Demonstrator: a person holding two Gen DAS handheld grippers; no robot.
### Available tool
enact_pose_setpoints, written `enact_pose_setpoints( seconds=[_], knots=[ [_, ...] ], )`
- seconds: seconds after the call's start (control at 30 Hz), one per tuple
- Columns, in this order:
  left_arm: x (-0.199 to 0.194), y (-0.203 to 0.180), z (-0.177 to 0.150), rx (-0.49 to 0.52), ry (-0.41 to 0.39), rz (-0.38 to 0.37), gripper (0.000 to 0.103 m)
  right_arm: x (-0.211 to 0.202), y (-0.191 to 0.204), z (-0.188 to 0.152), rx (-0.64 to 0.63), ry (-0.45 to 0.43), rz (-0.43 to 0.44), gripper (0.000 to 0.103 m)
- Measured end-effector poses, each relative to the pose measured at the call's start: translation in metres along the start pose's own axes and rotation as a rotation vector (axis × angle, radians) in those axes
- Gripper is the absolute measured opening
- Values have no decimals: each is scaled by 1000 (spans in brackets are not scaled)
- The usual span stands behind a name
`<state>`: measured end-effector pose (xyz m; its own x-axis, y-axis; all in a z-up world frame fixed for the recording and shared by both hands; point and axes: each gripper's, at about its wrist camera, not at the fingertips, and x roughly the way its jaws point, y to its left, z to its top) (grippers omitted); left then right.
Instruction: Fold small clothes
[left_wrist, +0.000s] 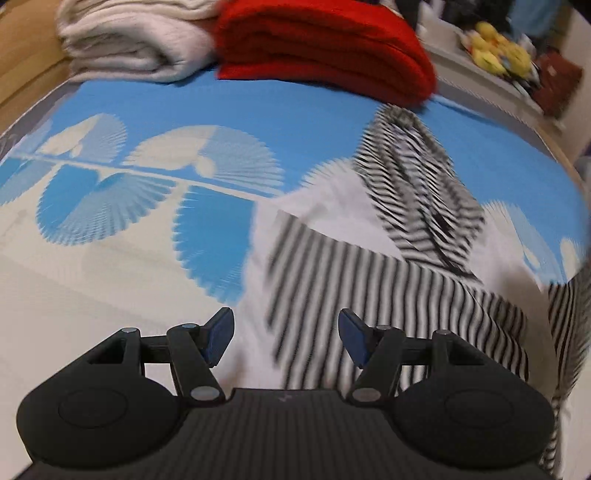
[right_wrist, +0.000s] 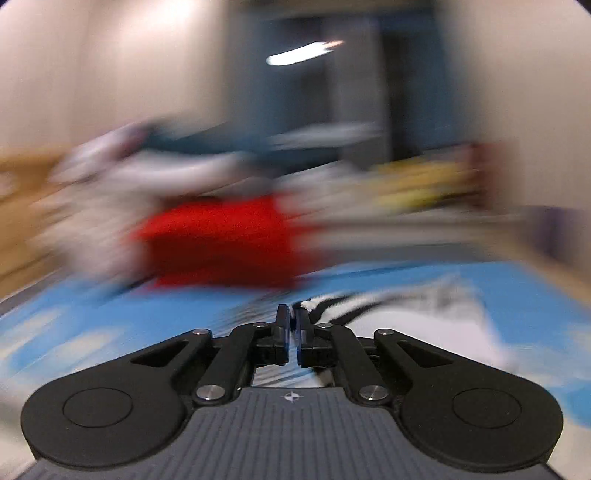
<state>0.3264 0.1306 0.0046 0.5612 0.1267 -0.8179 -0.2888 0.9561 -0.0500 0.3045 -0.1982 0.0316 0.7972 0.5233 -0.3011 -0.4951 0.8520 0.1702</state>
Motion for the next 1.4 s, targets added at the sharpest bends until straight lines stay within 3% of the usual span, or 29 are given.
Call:
enact_pose_setpoints(
  seconds=[0.07, 0.13, 0.2, 0.33, 0.4, 0.5, 0.67, 0.83, 0.97, 1.0, 1.03, 1.07, 1.13, 1.3, 1.4],
  knots=[
    [-1, 16, 6, -39, -3, 6, 68, 14, 28, -12, 70, 136, 144, 11],
    [-2, 29, 9, -67, 0, 13, 68, 21, 42, -17, 76, 246, 155, 19],
    [-1, 37, 12, -90, 8, 12, 68, 20, 46, -14, 42, 300, 13, 29],
    [6, 34, 10, -84, 19, -8, 68, 10, 16, -12, 144, 313, -130, 45],
    [16, 29, 5, -72, 36, -24, 65, 9, 3, -25, 191, 317, -200, 45],
    [34, 22, -6, -68, 61, -54, 57, 24, -24, -52, 262, 419, -357, 45],
    [62, 8, -15, -87, 106, -77, 55, 26, -62, -67, 350, 460, -459, 45],
    [82, -8, -19, -75, 162, -63, 63, 24, -96, -74, 443, 485, -510, 45],
    [88, -17, -23, -21, 165, -42, 63, 19, -114, -79, 518, 500, -524, 45],
    [88, -19, -23, -7, 163, -43, 51, 19, -116, -80, 529, 500, -522, 45],
    [88, -20, -24, 7, 164, -49, 22, 19, -116, -80, 534, 501, -521, 45],
    [88, -22, -25, 28, 182, -58, 12, 18, -116, -79, 536, 501, -519, 45],
    [79, -23, -23, 64, 137, -50, 0, 19, -113, -79, 532, 501, -515, 46],
    [41, -13, -12, 71, 1, -34, 0, 20, -104, -79, 525, 506, -507, 46],
    [43, -2, -12, 19, 33, -45, 0, 23, -98, -81, 528, 516, -497, 46]
  ],
)
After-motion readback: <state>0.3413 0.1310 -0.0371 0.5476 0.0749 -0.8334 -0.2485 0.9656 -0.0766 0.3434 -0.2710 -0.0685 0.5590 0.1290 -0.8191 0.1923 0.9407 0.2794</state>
